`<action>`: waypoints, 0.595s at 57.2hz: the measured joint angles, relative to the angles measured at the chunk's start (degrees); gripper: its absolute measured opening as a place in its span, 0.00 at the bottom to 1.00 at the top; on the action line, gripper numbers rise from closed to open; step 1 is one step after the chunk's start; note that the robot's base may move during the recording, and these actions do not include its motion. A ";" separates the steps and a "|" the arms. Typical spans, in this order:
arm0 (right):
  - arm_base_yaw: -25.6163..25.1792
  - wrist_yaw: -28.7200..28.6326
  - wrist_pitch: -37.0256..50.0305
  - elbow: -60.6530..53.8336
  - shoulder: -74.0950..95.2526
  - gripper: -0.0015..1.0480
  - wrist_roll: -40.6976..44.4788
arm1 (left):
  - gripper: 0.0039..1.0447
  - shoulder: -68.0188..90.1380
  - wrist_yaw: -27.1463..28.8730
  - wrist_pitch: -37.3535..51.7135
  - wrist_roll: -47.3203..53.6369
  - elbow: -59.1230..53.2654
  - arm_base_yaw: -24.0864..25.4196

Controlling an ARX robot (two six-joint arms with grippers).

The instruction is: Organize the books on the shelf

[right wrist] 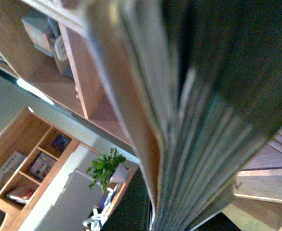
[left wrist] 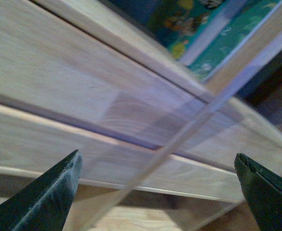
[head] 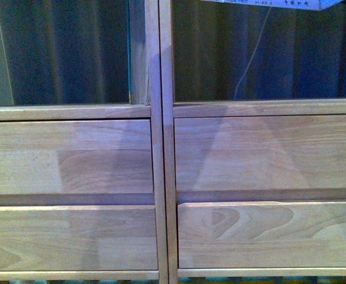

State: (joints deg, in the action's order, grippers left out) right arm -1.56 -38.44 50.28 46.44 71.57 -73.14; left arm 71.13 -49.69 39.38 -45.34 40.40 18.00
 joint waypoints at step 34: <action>6.88 -1.27 5.75 -0.46 -1.14 0.07 -0.61 | 0.93 12.31 8.02 4.20 -25.53 19.12 -28.61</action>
State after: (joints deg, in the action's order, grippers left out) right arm 5.32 -39.70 56.03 45.98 70.43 -73.76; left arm 83.44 -41.67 43.57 -70.87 59.53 -10.61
